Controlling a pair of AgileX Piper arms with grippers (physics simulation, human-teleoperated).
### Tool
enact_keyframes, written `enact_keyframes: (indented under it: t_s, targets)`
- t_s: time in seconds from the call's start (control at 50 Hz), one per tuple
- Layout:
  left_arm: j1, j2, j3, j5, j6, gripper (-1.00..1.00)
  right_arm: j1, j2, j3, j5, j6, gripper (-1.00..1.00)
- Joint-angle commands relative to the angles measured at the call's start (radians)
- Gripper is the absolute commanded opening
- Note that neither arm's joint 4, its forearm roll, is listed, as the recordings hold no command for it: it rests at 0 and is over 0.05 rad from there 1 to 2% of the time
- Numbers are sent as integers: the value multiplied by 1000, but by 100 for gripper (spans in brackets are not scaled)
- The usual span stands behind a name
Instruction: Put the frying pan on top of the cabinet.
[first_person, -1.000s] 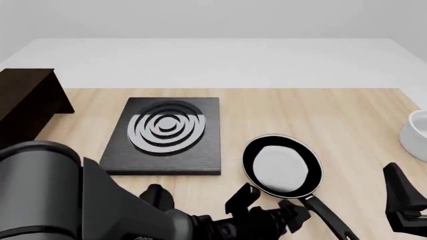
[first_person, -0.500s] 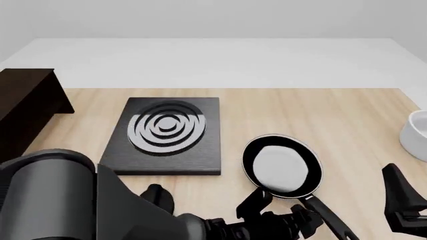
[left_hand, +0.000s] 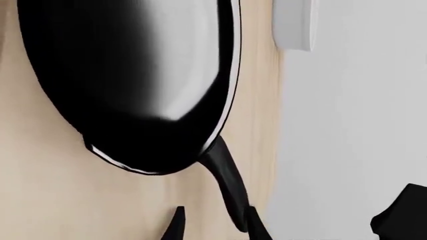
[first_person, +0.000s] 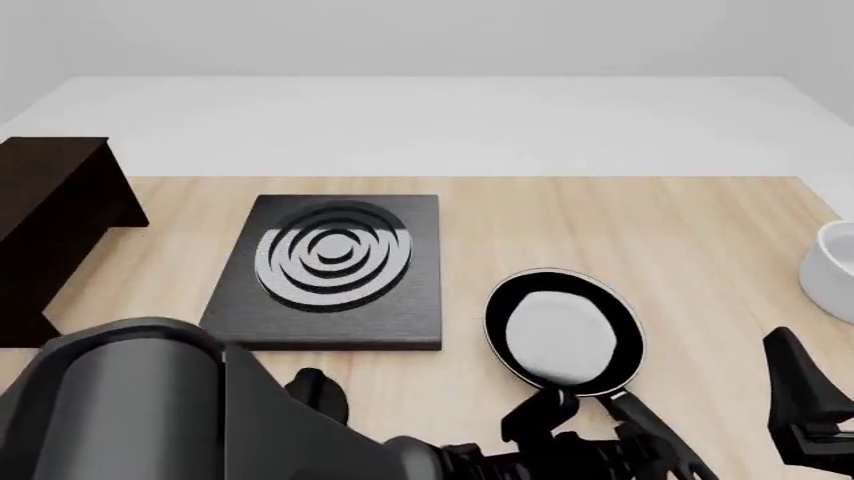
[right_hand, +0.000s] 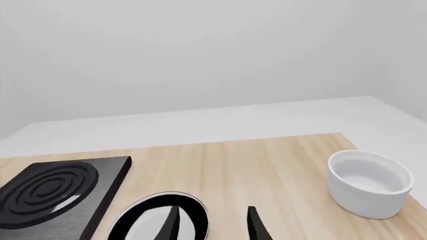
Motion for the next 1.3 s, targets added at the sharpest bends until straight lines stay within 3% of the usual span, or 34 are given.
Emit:
enact_keyframes:
  t_s: [0.02,1.3]
  targets:
    - [-45,50,-40,43,-150,100,2,0,0,-1,2,100]
    - [-49,167,-181,49,-172,100,-9,-1,0,-5,57,100]
